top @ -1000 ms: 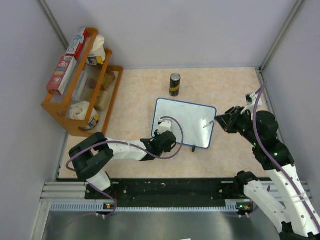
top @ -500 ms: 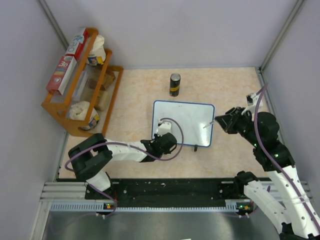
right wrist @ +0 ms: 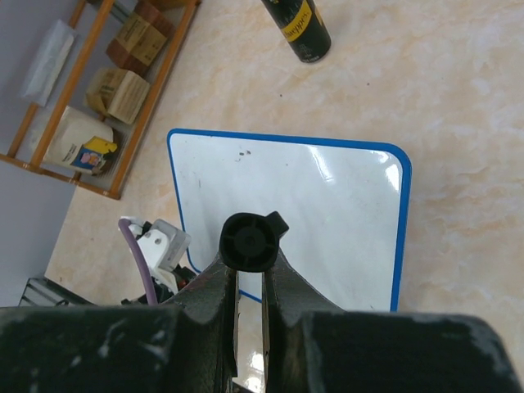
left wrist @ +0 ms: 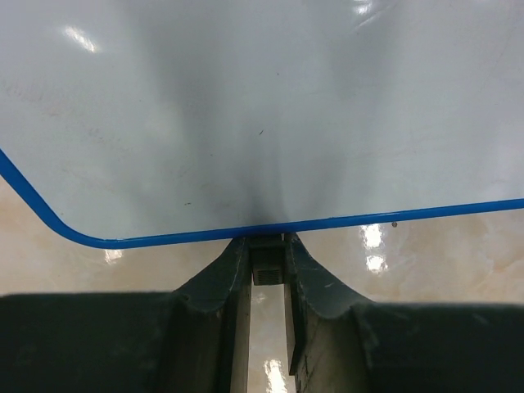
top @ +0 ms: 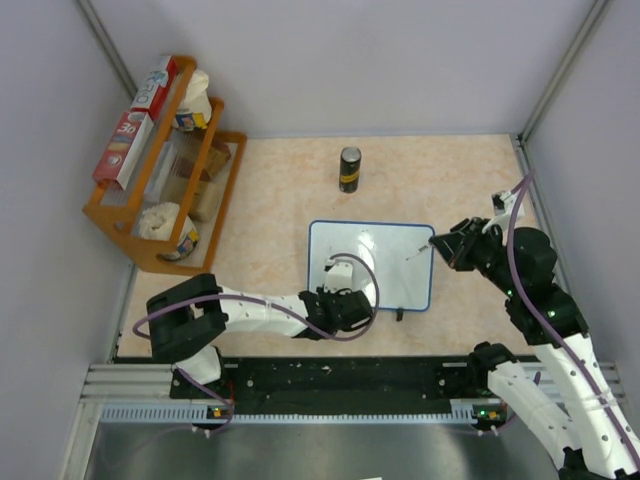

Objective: Write a sentence on the whiteboard
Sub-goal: Move the whiteboard stand to the center of the board.

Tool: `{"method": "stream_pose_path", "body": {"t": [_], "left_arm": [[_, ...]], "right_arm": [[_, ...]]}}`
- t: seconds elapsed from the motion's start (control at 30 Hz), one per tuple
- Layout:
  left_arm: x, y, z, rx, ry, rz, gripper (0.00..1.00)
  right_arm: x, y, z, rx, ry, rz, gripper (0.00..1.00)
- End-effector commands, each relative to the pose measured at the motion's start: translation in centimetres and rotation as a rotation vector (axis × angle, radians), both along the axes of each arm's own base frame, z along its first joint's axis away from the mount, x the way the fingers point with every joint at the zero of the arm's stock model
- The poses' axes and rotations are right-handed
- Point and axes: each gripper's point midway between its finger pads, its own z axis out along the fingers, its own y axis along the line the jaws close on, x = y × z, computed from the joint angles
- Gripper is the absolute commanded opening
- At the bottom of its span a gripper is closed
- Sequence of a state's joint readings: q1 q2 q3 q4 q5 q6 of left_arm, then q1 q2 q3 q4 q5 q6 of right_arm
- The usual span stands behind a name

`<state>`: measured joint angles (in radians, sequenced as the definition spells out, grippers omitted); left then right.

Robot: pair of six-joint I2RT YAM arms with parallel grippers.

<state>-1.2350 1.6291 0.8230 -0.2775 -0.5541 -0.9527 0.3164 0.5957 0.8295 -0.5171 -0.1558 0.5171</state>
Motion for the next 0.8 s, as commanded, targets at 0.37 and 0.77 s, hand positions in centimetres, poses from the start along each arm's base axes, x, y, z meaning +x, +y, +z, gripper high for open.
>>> {"method": "stream_pose_path", "body": {"t": [0.37,0.77], "left_arm": [[-7.8,-0.9,-2.9,0.091,0.214,-0.078,0.5],[-8.6,-2.4,-2.3,0.096,0.181,-0.156,0.51]], "right_arm": [[-0.3,0.1,0.9,0.029,-0.04,0.004,0.0],[-0.4,0.1,0.9,0.031,-0.044,0.012,0.0]]}}
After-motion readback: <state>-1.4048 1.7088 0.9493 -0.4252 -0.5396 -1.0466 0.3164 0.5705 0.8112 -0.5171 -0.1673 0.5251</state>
